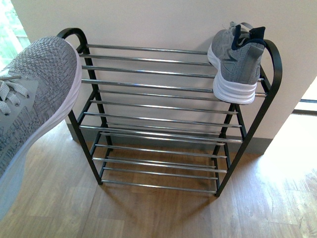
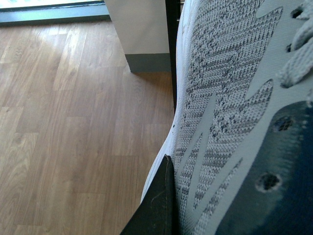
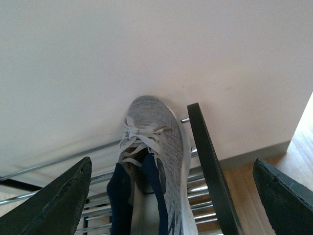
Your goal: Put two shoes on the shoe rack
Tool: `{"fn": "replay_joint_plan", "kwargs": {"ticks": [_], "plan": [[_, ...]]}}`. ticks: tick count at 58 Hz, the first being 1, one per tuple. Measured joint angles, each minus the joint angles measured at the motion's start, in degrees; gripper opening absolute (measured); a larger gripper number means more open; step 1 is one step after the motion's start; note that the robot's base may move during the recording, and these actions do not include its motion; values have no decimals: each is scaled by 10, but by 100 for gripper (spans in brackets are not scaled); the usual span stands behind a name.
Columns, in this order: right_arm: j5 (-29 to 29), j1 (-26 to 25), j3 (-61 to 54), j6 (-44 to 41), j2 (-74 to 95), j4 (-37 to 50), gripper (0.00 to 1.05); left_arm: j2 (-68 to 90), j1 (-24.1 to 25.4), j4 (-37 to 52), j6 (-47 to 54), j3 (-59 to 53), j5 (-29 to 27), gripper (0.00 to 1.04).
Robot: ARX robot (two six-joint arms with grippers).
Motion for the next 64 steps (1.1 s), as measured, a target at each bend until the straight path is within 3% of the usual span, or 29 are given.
{"fn": "replay_joint_plan", "kwargs": {"ticks": [18, 27, 30, 33, 56, 64], "plan": [[-111, -98, -222, -88, -177, 209, 96, 0, 0, 0, 0, 0, 0, 2], [-127, -158, -311, -149, -205, 303, 95, 0, 0, 0, 0, 0, 0, 2], [-210, -163, -320, -195, -220, 275, 85, 0, 0, 0, 0, 0, 0, 2], [-238, -157, -339, -216, -235, 275, 78, 0, 0, 0, 0, 0, 0, 2], [-175, -74, -510, -261, -390, 287, 1, 0, 0, 0, 0, 0, 0, 2], [-159, -58, -539, -263, -431, 274, 1, 0, 0, 0, 0, 0, 0, 2]]}}
